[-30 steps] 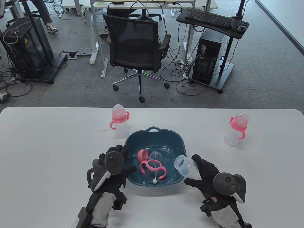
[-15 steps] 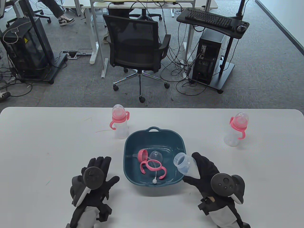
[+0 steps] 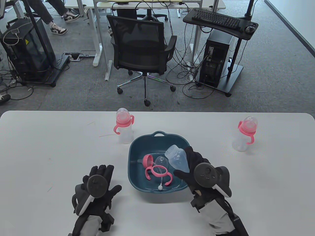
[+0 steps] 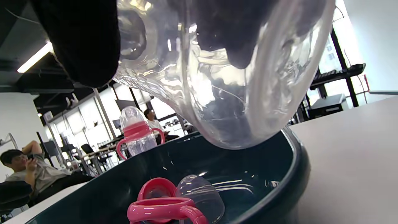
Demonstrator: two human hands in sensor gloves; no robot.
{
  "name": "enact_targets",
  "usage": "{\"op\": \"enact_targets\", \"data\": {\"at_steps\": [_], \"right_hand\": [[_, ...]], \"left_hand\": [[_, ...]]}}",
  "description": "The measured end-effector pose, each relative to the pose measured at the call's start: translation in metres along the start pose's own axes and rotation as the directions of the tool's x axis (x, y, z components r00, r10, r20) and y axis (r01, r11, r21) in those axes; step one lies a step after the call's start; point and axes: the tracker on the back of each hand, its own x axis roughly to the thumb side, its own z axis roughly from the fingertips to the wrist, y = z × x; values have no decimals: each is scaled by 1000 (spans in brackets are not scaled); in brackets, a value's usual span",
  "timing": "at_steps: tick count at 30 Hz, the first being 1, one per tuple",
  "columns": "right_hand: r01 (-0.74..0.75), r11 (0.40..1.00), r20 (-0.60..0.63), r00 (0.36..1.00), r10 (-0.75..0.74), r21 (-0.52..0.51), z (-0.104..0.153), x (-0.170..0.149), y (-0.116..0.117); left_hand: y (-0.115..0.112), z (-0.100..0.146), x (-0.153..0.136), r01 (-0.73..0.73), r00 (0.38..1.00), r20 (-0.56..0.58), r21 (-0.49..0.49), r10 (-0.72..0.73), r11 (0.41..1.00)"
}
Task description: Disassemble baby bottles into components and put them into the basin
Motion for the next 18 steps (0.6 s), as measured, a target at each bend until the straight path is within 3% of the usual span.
{"op": "enact_targets", "data": {"at_steps": [6, 13, 18], "right_hand": [[-181, 976, -92, 977, 193, 123, -44, 21, 18], [-282, 923, -185, 924, 335, 263, -72, 27, 43], [-330, 892, -215, 890, 403, 310, -83, 23, 53]], "left_hand": [[2, 2, -2, -2, 1000, -2, 7, 2, 1000], [4, 2, -4, -9, 1000, -6, 8, 9, 1000], [5, 3, -4, -9, 1000, -6, 2, 9, 1000]]}}
